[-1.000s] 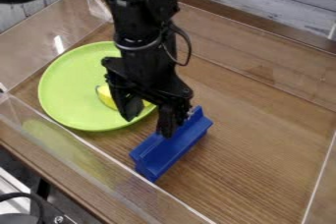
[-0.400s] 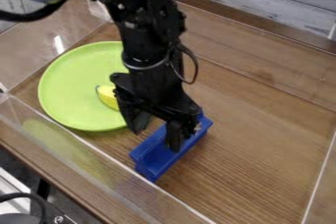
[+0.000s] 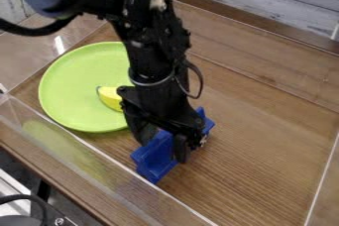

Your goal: Put the blue object in the green plate

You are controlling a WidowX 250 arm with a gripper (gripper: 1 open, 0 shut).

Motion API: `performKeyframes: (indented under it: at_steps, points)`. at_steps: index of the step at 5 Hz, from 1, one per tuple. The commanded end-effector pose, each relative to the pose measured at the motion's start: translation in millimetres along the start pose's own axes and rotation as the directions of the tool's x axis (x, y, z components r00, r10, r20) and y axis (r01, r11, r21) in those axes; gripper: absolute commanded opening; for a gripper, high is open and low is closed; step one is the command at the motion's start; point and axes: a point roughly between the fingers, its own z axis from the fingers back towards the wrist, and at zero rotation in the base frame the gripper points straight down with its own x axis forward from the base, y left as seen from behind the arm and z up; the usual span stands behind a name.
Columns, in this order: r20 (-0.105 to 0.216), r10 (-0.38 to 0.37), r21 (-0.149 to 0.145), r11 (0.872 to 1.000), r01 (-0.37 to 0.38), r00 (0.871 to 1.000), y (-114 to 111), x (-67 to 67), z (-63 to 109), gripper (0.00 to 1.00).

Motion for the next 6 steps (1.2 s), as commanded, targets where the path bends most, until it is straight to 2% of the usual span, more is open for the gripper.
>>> performKeyframes:
  at_steps: [1,5,6]
  points:
    - [0.020,-0.007,-0.008,1.000,0.007,1.000,-2.6,4.3,-2.4,1.00]
    - [0.029,0.013,-0.027,1.000,-0.012,1.000,-4.7,6.7,-15.4,1.00]
    - [0.036,0.035,-0.026,0.999,-0.034,0.999,-4.1,14.0,-4.8,0.00]
